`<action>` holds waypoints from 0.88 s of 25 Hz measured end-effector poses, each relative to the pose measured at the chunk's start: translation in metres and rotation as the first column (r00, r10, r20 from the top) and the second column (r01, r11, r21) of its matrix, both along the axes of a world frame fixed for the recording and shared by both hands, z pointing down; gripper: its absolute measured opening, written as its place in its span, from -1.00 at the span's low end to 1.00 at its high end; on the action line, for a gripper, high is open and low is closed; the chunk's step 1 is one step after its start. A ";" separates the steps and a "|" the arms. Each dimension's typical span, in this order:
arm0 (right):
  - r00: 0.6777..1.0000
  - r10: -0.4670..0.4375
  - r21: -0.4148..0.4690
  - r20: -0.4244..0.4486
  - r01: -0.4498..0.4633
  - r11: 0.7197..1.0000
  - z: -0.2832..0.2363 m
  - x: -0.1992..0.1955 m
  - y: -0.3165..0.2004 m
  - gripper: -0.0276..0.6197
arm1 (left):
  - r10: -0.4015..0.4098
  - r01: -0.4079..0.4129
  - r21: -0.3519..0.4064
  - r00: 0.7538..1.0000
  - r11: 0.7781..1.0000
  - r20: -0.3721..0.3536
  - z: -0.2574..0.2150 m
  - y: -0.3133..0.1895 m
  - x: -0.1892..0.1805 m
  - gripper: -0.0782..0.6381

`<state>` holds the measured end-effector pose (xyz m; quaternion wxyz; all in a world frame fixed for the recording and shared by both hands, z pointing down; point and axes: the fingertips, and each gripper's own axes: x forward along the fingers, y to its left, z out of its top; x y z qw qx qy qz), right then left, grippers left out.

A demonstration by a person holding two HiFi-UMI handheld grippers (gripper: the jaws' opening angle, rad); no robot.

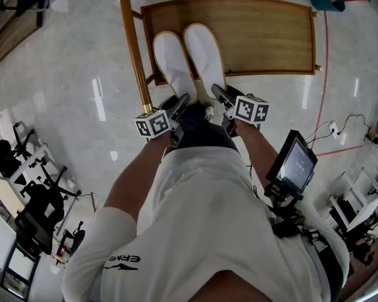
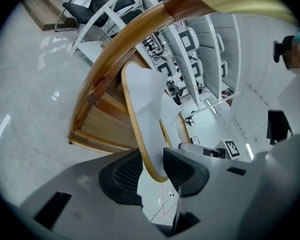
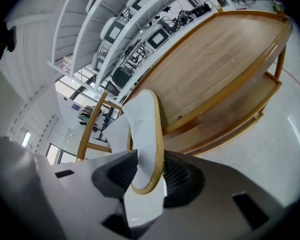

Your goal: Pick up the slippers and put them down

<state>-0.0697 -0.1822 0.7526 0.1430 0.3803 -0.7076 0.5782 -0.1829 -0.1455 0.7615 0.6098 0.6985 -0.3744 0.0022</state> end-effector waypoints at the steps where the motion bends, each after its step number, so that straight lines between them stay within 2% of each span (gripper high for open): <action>1: 1.000 0.003 0.003 -0.003 -0.003 1.000 -0.001 0.001 0.000 -0.48 | 0.001 -0.001 0.002 1.000 1.000 0.000 -0.001 0.000 0.000 -0.43; 13: 0.999 0.037 0.030 0.040 -0.038 0.999 -0.015 0.002 -0.001 -0.76 | -0.016 0.016 0.008 1.000 1.000 -0.007 -0.010 -0.001 0.003 -0.59; 22: 0.998 0.026 0.056 0.056 -0.029 0.998 -0.029 0.000 0.006 -0.81 | -0.032 0.030 0.042 0.999 0.999 0.039 -0.019 0.002 -0.002 -0.67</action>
